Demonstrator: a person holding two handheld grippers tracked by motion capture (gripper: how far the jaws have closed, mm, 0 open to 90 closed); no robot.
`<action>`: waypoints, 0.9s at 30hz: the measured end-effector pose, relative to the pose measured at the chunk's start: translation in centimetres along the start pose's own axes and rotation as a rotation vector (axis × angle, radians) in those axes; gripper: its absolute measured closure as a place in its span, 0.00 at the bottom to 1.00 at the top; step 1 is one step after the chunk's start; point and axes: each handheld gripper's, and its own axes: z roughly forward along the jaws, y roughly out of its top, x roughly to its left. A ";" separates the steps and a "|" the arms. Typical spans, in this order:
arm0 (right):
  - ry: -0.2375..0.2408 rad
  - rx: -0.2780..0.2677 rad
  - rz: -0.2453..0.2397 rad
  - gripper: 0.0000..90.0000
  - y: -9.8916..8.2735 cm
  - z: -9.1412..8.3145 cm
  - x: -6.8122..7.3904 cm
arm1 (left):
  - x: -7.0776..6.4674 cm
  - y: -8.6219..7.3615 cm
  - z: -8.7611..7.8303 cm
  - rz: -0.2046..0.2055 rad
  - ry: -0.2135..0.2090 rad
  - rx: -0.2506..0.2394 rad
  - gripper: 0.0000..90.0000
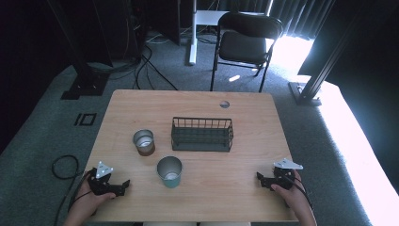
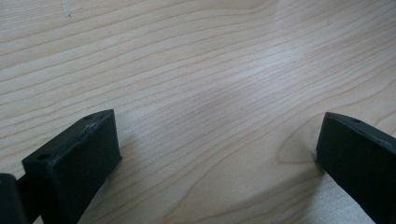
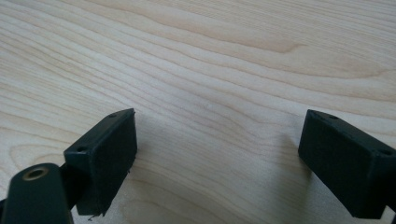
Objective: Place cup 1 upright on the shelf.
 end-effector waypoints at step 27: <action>0.107 -0.030 -0.075 0.13 0.1 -0.7 1.6 | 0.1 0.1 0.1 0.009 -0.008 0.000 0.01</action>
